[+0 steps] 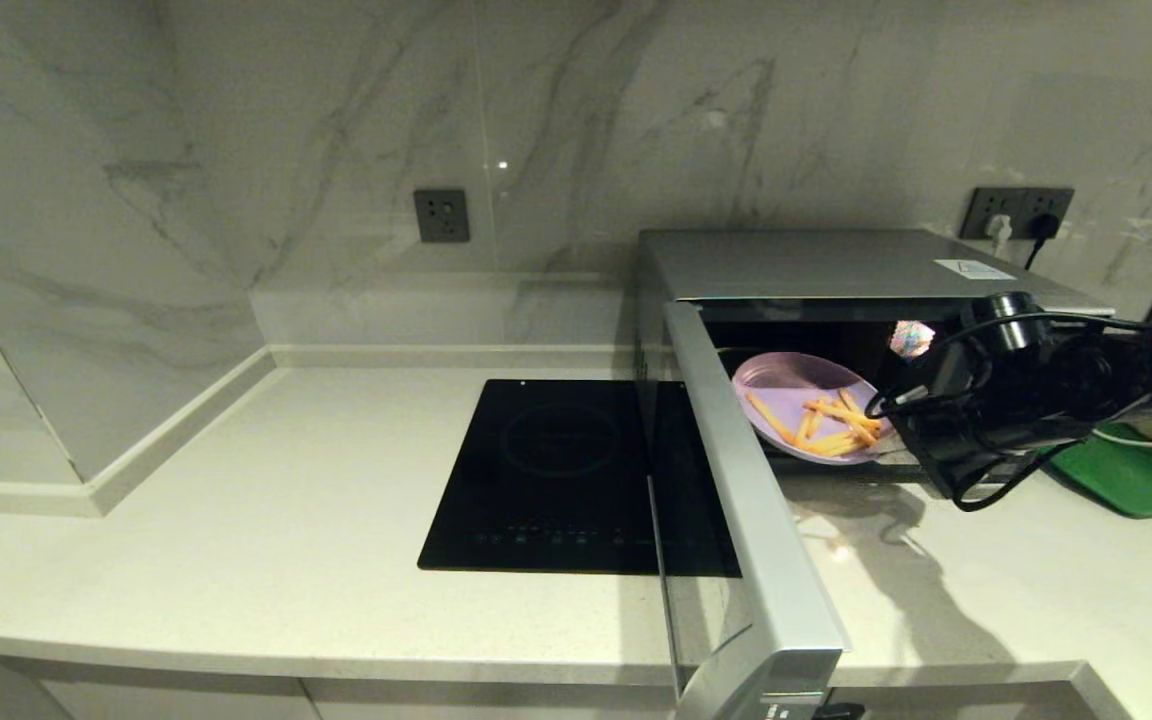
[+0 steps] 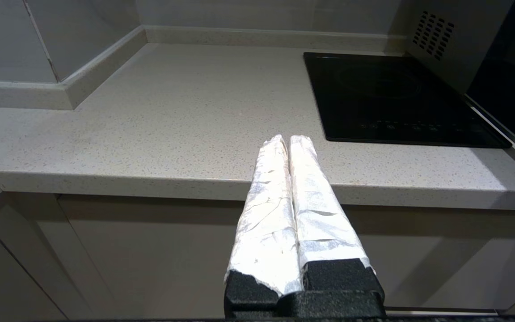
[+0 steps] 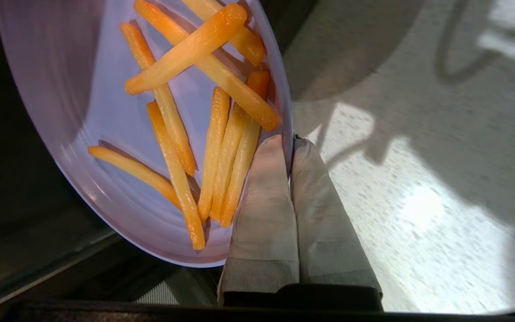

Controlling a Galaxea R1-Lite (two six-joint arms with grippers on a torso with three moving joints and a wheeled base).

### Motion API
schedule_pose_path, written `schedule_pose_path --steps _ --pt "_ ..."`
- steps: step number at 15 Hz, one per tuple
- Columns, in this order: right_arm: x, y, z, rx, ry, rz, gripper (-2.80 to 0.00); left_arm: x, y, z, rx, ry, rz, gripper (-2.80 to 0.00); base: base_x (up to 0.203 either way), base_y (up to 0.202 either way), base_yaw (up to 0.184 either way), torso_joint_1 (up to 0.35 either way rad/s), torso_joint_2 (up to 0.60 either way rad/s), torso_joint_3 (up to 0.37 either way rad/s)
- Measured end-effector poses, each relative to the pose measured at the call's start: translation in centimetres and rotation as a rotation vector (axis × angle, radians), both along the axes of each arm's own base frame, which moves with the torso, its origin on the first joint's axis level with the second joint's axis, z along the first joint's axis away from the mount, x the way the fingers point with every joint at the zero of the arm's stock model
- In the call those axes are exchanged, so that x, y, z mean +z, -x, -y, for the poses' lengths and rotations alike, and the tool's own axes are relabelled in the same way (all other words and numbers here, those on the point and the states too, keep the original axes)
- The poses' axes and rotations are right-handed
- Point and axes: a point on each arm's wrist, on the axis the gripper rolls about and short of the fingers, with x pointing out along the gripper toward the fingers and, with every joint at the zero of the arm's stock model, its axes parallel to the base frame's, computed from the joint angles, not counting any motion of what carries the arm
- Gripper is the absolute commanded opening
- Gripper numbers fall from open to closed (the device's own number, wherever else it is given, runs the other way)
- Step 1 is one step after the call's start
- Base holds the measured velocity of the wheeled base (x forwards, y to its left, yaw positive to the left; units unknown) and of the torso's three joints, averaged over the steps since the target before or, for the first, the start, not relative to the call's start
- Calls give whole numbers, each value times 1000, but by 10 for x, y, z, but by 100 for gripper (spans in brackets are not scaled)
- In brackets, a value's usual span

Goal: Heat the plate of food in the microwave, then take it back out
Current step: Put the plate in the microwave oven

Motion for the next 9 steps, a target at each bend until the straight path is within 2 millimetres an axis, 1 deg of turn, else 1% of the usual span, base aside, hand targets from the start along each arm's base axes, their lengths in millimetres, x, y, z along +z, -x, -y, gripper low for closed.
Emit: schedule_pose_path --steps 4,9 --pt "-8 -25 -15 33 -2 23 -280 0 0 0 0 0 0 -280 0 0 0 0 0 0" --pt "-12 -47 -18 18 22 45 -280 0 0 0 0 0 0 -280 0 0 0 0 0 0"
